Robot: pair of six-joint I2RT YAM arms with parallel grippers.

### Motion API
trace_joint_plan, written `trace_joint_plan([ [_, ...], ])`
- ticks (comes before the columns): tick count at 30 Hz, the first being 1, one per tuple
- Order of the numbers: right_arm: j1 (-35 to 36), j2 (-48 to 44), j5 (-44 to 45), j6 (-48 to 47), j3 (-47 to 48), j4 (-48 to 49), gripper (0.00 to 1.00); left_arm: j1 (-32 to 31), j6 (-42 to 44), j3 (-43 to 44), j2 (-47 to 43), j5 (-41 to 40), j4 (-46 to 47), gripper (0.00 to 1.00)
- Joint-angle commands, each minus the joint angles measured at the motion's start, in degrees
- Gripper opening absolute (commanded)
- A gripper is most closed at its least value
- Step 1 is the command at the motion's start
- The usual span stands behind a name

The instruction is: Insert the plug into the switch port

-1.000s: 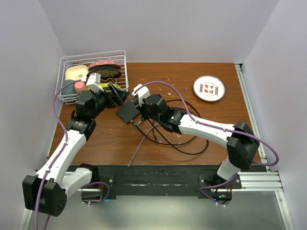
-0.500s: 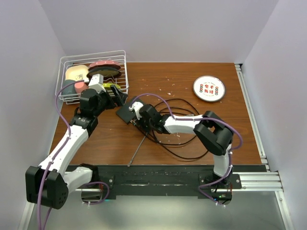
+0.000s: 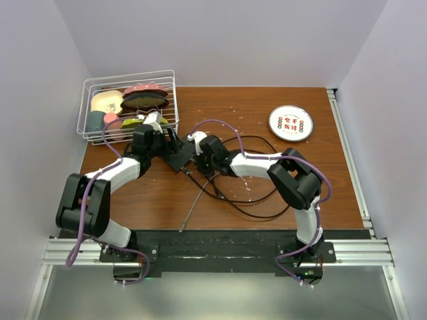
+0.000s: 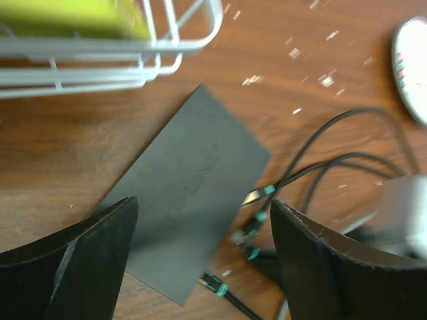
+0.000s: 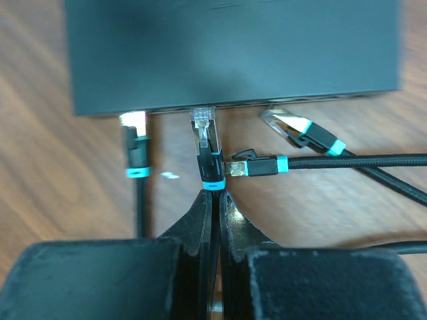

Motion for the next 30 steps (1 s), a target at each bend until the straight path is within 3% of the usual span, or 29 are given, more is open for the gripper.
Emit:
trace_joint_plan([
  [1, -3.53, 0.64, 0.27, 2.76, -0.98, -4.08, 0.00, -1.81, 2.40, 1.27, 3.94, 0.18, 5.79, 0.79],
  [6, -5.90, 1.43, 2.99, 4.16, -0.19, -6.28, 0.00, -3.92, 3.54, 3.63, 8.95, -3.07, 4.30, 0.71],
  [14, -13.98, 2.93, 7.30, 9.44, 1.66, -11.73, 0.00, -4.18, 3.02, 6.37, 16.68, -2.99, 0.43, 0.66],
  [23, -24.00, -1.11, 12.40, 12.34, 2.62, -17.17, 0.00, -4.18, 2.58, 7.51, 18.80, -3.17, -1.42, 0.66],
  [30, -25.68, -4.54, 11.02, 10.15, 1.05, -16.66, 0.00, -4.10, 3.11, 6.98, 17.84, -2.91, -1.42, 0.66],
])
